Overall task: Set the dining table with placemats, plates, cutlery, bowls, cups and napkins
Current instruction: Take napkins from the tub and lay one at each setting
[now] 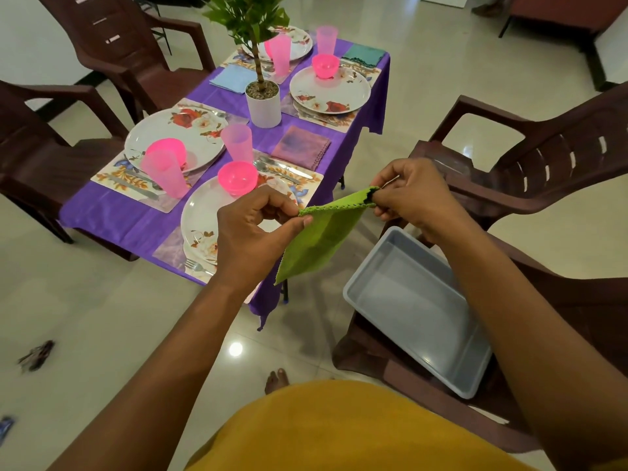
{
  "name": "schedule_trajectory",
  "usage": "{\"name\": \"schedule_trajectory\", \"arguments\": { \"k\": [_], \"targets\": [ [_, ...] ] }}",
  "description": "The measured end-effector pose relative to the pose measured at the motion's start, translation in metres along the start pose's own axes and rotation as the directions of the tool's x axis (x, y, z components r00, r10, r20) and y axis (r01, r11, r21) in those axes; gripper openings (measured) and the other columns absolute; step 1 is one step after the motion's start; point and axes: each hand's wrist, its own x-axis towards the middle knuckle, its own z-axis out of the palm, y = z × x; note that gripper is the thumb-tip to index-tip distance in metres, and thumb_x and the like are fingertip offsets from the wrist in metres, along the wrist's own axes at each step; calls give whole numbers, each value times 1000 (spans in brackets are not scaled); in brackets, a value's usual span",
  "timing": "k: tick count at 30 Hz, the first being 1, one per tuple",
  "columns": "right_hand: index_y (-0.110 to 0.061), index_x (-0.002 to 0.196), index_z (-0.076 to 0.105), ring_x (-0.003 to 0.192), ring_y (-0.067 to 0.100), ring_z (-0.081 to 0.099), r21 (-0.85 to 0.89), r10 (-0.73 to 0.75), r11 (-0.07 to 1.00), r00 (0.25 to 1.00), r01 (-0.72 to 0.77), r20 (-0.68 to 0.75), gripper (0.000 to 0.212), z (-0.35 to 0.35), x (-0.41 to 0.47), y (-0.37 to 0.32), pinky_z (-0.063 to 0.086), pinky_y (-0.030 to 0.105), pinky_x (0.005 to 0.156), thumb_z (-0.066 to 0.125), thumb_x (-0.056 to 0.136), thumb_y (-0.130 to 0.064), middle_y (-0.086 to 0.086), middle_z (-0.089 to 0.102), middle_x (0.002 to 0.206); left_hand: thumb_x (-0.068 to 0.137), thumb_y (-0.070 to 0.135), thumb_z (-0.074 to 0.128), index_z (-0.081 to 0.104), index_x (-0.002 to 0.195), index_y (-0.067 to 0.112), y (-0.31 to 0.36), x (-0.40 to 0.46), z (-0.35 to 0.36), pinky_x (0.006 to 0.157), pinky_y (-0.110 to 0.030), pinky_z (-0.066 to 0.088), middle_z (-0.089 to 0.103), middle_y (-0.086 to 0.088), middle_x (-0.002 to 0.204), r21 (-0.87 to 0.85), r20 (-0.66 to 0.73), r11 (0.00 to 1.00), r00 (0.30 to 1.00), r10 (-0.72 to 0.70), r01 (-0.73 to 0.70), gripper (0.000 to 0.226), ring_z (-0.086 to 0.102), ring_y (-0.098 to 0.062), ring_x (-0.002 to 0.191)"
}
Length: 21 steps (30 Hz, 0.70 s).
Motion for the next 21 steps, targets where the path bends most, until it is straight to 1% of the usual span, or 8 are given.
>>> {"name": "schedule_trajectory", "arguments": {
  "k": [4,7,9,11,14,16,18,21],
  "targets": [
    [-4,91,72,63,18,73,-98,-31,995,999,33,28,12,0,1,-5,59,24,58,70,88,7,17,75,76,79,10,90,70,96,13,-1,3,0,76,-21,59,73,4,86,-77,11,992,995,-102,103,27,70,-10,79],
    [-6,88,73,62,19,72,-139,-61,988,998,64,24,14,1,2,-8,59,25,58,70,86,7,17,75,74,81,5,87,73,109,19,-5,5,-2,80,-30,63,74,-4,87,-134,95,973,979,-178,190,34,70,-15,80],
    [-7,86,73,60,18,72,-151,-82,985,996,84,17,14,1,3,-10,59,27,59,70,86,6,15,74,73,85,9,85,78,104,28,-11,4,-3,83,-37,64,77,1,89,-77,147,975,969,-197,209,27,73,-18,84],
    [-8,86,73,58,16,71,-151,-92,984,996,93,15,14,0,5,-11,60,29,60,70,86,6,14,74,71,87,9,83,79,97,28,-14,1,-3,83,-35,64,79,4,90,-48,184,974,960,-210,222,22,75,-17,85],
    [-9,84,74,59,17,72,-157,-87,984,996,88,17,14,1,6,-12,59,29,59,70,86,4,13,74,69,87,6,81,78,97,23,-13,-1,-2,85,-27,62,78,9,93,-33,193,980,963,-188,198,20,75,-12,89],
    [-11,82,74,59,18,72,-166,-87,982,996,88,16,16,3,6,-12,59,28,58,70,86,4,14,74,69,87,2,79,75,97,23,-10,-1,-2,81,-22,60,76,12,91,-30,179,985,970,-163,171,23,74,-12,86],
    [-11,81,74,58,16,71,-177,-86,980,996,88,18,16,4,6,-13,58,25,56,70,86,4,13,74,70,88,-1,76,74,98,22,-10,-1,-2,79,-20,59,75,13,91,-18,194,993,975,-112,118,25,73,-12,85],
    [-12,81,74,58,15,71,-177,-83,980,996,86,21,17,4,5,-13,58,24,57,71,87,3,12,74,71,89,-1,76,80,104,19,-12,0,-3,86,-22,58,78,9,101,36,233,999,972,-12,4,25,74,-12,95]
  ]
}}
